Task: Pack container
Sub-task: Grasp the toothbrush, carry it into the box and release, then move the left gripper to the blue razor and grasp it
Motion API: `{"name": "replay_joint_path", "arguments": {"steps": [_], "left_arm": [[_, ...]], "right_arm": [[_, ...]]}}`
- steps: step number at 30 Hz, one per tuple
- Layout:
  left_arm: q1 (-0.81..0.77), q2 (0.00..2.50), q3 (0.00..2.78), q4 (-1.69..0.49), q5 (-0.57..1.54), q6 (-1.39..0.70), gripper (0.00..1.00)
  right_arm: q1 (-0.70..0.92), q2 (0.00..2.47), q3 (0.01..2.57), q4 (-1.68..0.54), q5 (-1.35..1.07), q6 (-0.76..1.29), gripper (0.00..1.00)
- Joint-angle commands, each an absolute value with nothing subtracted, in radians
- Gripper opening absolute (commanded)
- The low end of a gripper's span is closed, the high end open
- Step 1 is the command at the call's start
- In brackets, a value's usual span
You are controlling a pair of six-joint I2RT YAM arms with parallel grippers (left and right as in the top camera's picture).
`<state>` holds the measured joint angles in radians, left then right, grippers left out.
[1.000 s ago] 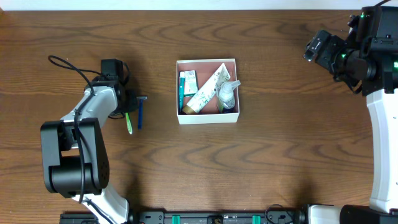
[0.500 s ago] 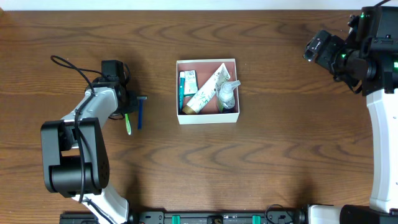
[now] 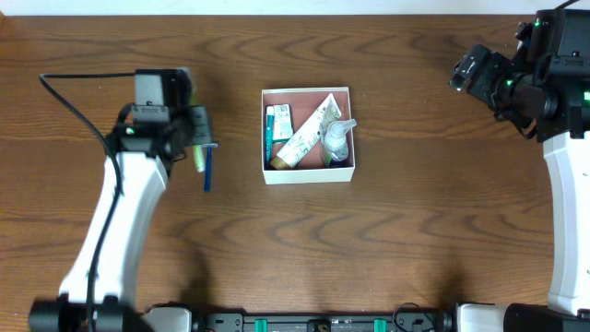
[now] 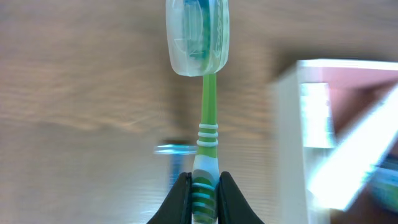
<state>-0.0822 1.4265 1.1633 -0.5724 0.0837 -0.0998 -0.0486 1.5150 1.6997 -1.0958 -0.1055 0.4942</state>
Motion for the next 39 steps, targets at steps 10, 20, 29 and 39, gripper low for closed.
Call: {"name": "replay_joint_path", "arguments": {"steps": [10,20,29,39], "left_arm": [[-0.362,1.558,1.163,-0.445,0.142,-0.265,0.06],[-0.444,1.702,1.163,-0.275,0.139,-0.283,0.12],[-0.410,1.556,1.163,-0.359,-0.038,-0.313,0.36],[-0.230,1.541,1.131,-0.568,-0.150,-0.317,0.48]], "right_arm": [[-0.053,1.519,1.705,-1.097,-0.112,0.500,0.99],[-0.053,1.519,1.705,-1.097,-0.112,0.500,0.99],[-0.053,1.519,1.705,-1.097,-0.112,0.500,0.99],[-0.053,1.519,1.705,-1.097,-0.113,0.500,0.99]]}}
